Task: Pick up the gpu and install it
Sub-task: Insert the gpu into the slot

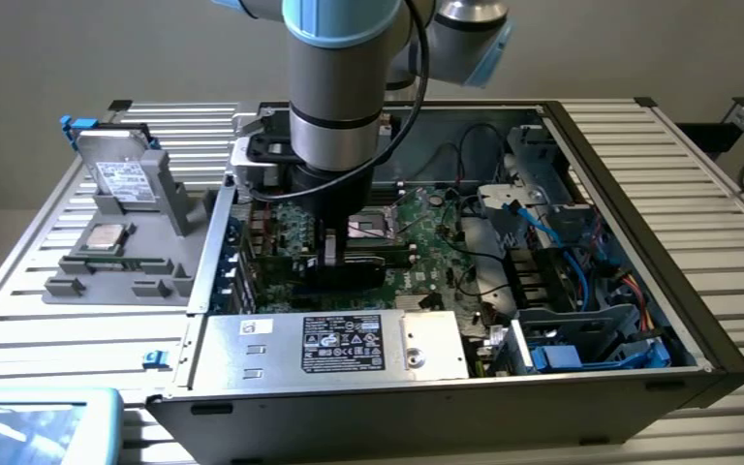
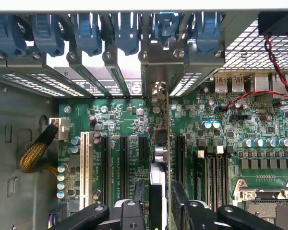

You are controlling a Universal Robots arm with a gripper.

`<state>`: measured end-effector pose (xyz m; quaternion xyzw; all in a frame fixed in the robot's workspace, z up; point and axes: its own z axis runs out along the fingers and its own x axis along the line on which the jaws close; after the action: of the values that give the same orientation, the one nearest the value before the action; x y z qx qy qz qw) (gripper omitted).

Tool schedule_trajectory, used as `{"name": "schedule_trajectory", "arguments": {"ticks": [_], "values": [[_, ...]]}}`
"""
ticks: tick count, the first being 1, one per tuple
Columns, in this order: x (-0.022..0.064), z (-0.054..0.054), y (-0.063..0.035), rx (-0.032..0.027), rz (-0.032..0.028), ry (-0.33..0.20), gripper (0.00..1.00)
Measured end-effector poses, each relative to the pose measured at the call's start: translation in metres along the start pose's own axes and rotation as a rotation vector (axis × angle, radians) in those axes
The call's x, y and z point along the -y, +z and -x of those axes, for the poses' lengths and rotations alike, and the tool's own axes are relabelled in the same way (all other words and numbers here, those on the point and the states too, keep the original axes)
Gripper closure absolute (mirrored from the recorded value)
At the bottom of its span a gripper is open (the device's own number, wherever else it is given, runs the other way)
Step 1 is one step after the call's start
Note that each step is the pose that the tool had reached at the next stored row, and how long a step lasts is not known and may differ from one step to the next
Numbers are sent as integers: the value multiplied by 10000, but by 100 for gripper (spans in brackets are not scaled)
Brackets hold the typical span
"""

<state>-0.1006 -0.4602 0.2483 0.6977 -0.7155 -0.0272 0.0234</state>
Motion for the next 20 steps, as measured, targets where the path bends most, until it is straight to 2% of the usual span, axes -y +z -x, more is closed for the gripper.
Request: {"name": "schedule_trajectory", "arguments": {"ticks": [12,20], "values": [[-37,3,-527,2,-6,0,64],[-38,3,-535,0,-6,0,64]]}}
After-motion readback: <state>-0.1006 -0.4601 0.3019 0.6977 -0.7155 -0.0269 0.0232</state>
